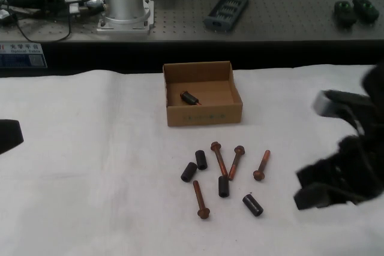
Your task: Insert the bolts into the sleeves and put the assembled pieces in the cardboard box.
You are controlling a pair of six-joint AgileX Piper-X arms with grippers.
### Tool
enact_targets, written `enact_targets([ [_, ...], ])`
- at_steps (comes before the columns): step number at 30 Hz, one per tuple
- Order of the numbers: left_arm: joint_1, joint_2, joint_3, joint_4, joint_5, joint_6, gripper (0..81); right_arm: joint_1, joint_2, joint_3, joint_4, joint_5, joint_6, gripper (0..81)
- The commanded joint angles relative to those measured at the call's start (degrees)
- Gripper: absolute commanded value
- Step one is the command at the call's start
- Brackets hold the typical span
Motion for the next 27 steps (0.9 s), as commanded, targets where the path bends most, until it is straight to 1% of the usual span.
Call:
enact_targets([
  [1,0.18,0.1,-0.37,-0.31,-0.02,0.67,45.5,0.06,8.8,-6.18,-0.48,0.66,-2.92,27.4],
  [6,0.18,0.1,-0.37,-0.31,-0.02,0.67,45.5,0.06,18.27,-13.27,-0.48,0.66,-2.9,27.4],
  [9,0.18,0.1,-0.37,-0.31,-0.02,0.67,45.5,0.65,21.88,-16.58,-0.48,0.66,-3.12,27.4],
  [14,0.18,0.1,-0.37,-0.31,-0.02,0.67,45.5,4.25,25.5,-18.72,0.22,0.95,-6.46,27.4],
  [18,0.18,0.1,-0.37,-0.31,-0.02,0.67,45.5,7.9,27.87,-18.7,0.76,5.44,-9.29,27.4],
  [21,0.18,0.1,-0.37,-0.31,-0.02,0.67,45.5,9.46,29.2,-18.7,2.65,9.24,-10.67,27.4],
  [23,0.18,0.1,-0.37,-0.31,-0.02,0.67,45.5,9.89,29.85,-18.7,3.38,11.68,-10.67,27.4],
  [27,0.18,0.1,-0.37,-0.31,-0.02,0.67,45.5,9.89,30.04,-18.7,2.9,13.27,-10.67,27.4],
])
